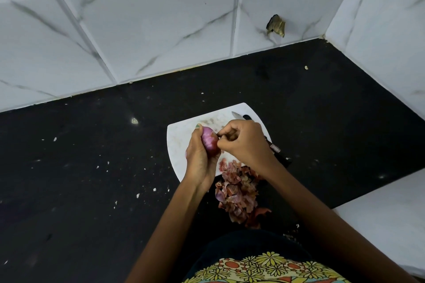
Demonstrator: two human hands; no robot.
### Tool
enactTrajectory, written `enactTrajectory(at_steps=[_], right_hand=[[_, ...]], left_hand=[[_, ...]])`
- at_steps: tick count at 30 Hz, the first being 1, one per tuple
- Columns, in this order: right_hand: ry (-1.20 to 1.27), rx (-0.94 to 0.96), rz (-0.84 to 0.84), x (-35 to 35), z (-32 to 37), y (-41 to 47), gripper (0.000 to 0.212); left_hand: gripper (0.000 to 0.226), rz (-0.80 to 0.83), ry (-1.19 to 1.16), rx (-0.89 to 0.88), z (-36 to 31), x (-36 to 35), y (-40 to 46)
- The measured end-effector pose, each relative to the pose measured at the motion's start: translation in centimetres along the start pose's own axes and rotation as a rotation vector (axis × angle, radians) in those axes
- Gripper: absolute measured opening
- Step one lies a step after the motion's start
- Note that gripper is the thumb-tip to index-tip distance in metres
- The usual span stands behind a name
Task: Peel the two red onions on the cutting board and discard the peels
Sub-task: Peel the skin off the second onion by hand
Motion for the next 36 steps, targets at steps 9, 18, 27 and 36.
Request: enactTrajectory(at_steps=[9,18,27,36], right_hand=[[0.054,-0.03,0.089,-0.1,0.0,-0.5,0.024],[0.013,-0.002,0.101,-0.2,-0.1,-0.4,0.013],[0.197,-0.12,0.066,0.2,-1.5,0.5,0.011],[-0.228,-0.092,0.236,0.8,-3.2,-0.4,0.015]], left_hand=[[0.036,-0.003,-0.025,-0.018,0.1,0.1,0.8],[0.039,-0.004,0.063,-0.075,0.2,0.2,0.6],[0.034,-0.009,-0.018,0.095,0.1,0.1,0.3],[0.021,0.056,-0.141,0.213,0.0,0.2,-0.1]])
Point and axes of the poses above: each hand's wrist, its own y-axis towards the middle knuckle, its own x-axis out of the back of the hand, z = x × y, the point moved 2 cm from there along y, towards the middle knuckle, and after that the axes turned 12 degrees about -z, right-handed, at the moved point
